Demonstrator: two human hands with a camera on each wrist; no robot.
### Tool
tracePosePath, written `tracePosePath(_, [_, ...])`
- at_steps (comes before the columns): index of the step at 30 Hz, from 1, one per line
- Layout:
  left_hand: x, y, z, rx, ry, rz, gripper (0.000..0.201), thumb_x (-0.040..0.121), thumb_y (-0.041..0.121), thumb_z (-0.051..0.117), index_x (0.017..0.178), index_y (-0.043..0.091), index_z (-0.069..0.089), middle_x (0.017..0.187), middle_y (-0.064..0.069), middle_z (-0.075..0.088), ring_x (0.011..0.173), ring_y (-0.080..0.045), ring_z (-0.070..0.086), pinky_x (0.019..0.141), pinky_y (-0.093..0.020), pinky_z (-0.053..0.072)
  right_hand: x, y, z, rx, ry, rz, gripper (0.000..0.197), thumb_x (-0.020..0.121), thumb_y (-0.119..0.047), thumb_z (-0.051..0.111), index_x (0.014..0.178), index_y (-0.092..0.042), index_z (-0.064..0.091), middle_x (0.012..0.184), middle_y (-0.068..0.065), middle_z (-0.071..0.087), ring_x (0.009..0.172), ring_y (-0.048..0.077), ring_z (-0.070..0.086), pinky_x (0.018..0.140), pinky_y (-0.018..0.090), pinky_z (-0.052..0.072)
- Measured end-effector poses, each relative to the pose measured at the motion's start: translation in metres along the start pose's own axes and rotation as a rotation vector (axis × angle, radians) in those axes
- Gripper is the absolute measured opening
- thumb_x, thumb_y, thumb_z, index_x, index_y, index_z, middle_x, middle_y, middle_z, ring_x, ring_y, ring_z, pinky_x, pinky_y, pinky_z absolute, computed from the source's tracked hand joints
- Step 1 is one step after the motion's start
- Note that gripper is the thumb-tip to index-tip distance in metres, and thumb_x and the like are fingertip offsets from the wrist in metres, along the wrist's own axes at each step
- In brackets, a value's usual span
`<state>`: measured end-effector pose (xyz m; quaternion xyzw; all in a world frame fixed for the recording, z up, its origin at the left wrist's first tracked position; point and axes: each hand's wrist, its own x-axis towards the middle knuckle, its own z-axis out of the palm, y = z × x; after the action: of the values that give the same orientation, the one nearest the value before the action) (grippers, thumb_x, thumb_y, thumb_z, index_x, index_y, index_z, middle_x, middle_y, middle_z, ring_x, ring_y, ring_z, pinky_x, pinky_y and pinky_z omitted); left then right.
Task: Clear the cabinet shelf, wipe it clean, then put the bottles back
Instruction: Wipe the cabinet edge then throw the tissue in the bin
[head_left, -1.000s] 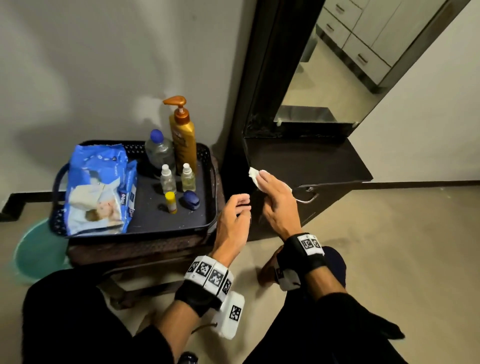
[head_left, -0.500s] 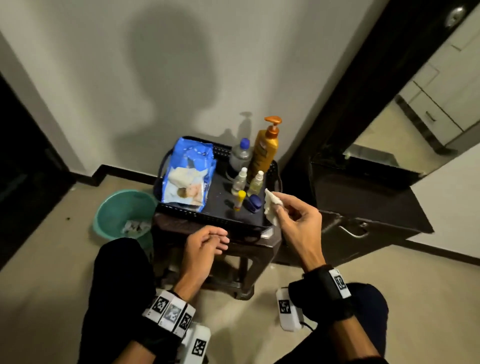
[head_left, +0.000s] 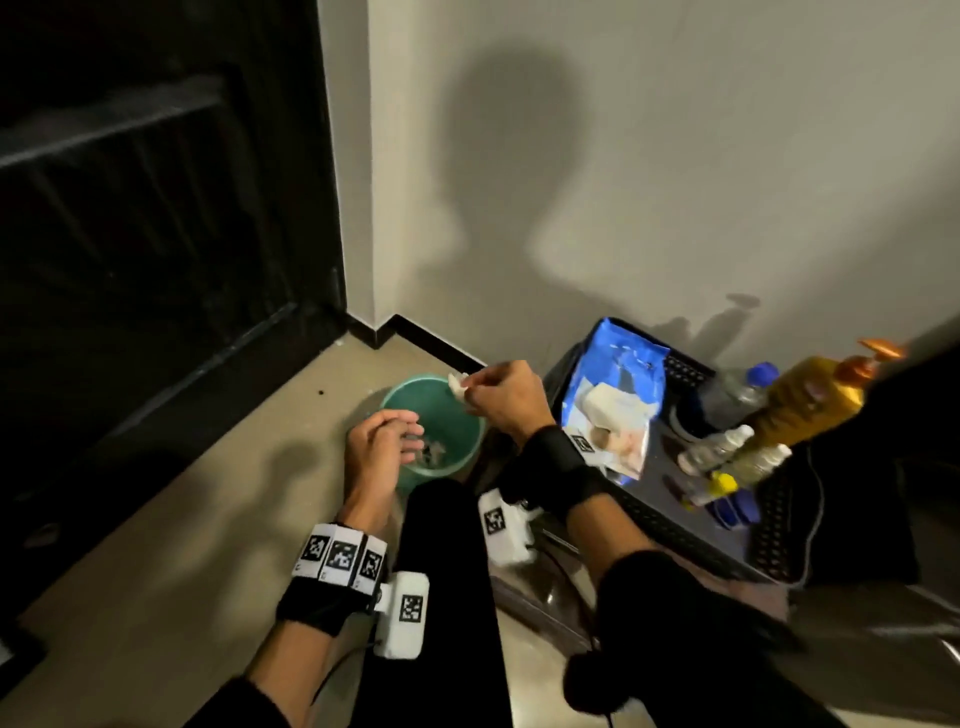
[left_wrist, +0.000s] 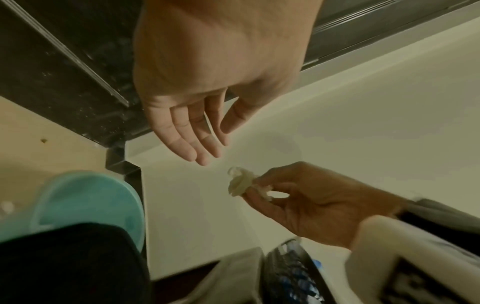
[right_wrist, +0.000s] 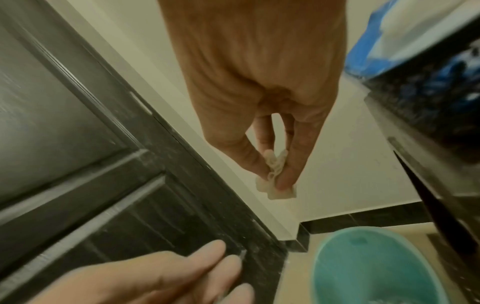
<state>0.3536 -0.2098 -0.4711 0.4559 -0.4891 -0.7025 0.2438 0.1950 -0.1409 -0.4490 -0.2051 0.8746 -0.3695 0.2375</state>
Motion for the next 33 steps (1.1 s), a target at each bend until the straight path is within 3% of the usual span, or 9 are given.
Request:
tracePosePath(4, [0.031,-0.007,-0.029,0.063,0.01,-0.035,0.021,0.092,0.002,0.051,0.1,-0.001,0.07,0.086,-0.015,0.072,0.078,-0.027,0.065,0.071,-0.031,0.051,0.06,-0.011,0.043,-0.111,-0.046,0.114,0.024,0.089,-0.021,0.07,0.109,-0.014,0.082,0.114,0.013,0.078,0.113,0.03,0.071,0.103,0.035,0.055])
tracePosePath(8, [0.035,-0.008,-0.04,0.055,0.026,-0.015,0.02,0.092,0.0,0.052,0.097,0.002,0.071,0.089,-0.018,0.074,0.079,-0.028,0.067,0.073,-0.034,0.053,0.082,-0.005,0.046,-0.079,-0.01,0.164,0.038,0.09,-0.02,0.062,0.126,-0.014,0.076,0.129,0.014,0.072,0.125,0.034,0.063,0.108,0.033,0.05])
tracePosePath(11, [0.031,-0.008,-0.035,0.041,0.014,0.008,0.021,0.093,-0.001,0.05,0.099,-0.002,0.07,0.09,-0.021,0.073,0.078,-0.027,0.066,0.072,-0.034,0.052,0.064,-0.011,0.035,-0.097,-0.001,0.059,0.039,0.086,-0.021,0.063,0.123,-0.016,0.078,0.125,0.011,0.076,0.123,0.031,0.066,0.108,0.034,0.05])
tracePosePath(15, [0.019,-0.005,-0.021,0.022,-0.012,0.013,0.022,0.093,-0.002,0.049,0.093,0.003,0.071,0.087,-0.016,0.073,0.079,-0.026,0.067,0.07,-0.03,0.053,0.011,-0.024,0.008,-0.033,0.054,-0.141,0.035,0.081,-0.026,0.061,0.109,-0.021,0.082,0.11,-0.001,0.081,0.108,0.015,0.074,0.103,0.031,0.055])
tracePosePath(20, [-0.014,0.009,0.006,0.003,-0.09,0.085,0.015,0.091,0.0,0.055,0.09,0.006,0.07,0.088,-0.013,0.075,0.079,-0.022,0.07,0.071,-0.027,0.054,-0.063,-0.006,-0.045,0.106,0.206,-0.267,0.023,0.091,-0.019,0.066,0.105,-0.02,0.084,0.099,-0.012,0.081,0.09,-0.007,0.072,0.087,0.016,0.055])
tracePosePath(25, [-0.061,0.019,0.075,0.031,-0.25,0.196,0.017,0.091,0.001,0.06,0.079,0.013,0.066,0.075,-0.004,0.071,0.066,-0.012,0.065,0.06,-0.018,0.049,-0.11,0.053,-0.106,0.22,0.373,-0.27,0.017,0.09,-0.017,0.067,0.092,-0.019,0.084,0.09,-0.011,0.08,0.085,0.003,0.075,0.08,0.026,0.058])
tracePosePath(27, [-0.088,0.018,0.113,0.064,-0.374,0.22,0.022,0.091,0.001,0.061,0.075,0.016,0.064,0.072,-0.004,0.07,0.063,-0.011,0.064,0.057,-0.016,0.047,-0.127,0.084,-0.134,0.256,0.458,-0.225,0.016,0.089,-0.02,0.067,0.089,-0.02,0.083,0.088,-0.01,0.081,0.084,0.005,0.075,0.08,0.029,0.058])
tracePosePath(30, [-0.135,0.015,0.172,0.137,-0.584,0.266,0.024,0.091,0.002,0.059,0.071,0.016,0.063,0.071,-0.008,0.07,0.06,-0.011,0.063,0.055,-0.015,0.046,-0.149,0.132,-0.176,0.291,0.568,-0.144,0.019,0.089,-0.034,0.067,0.09,-0.022,0.083,0.088,-0.009,0.081,0.084,0.011,0.076,0.083,0.047,0.062])
tracePosePath(33, [-0.175,0.012,0.242,0.245,-0.78,0.365,0.017,0.086,0.016,0.059,0.07,0.019,0.065,0.072,-0.006,0.072,0.063,-0.014,0.066,0.058,-0.022,0.05,-0.173,0.179,-0.223,0.333,0.686,-0.051,0.024,0.089,-0.04,0.066,0.087,-0.022,0.082,0.084,-0.004,0.081,0.086,0.016,0.077,0.086,0.051,0.062])
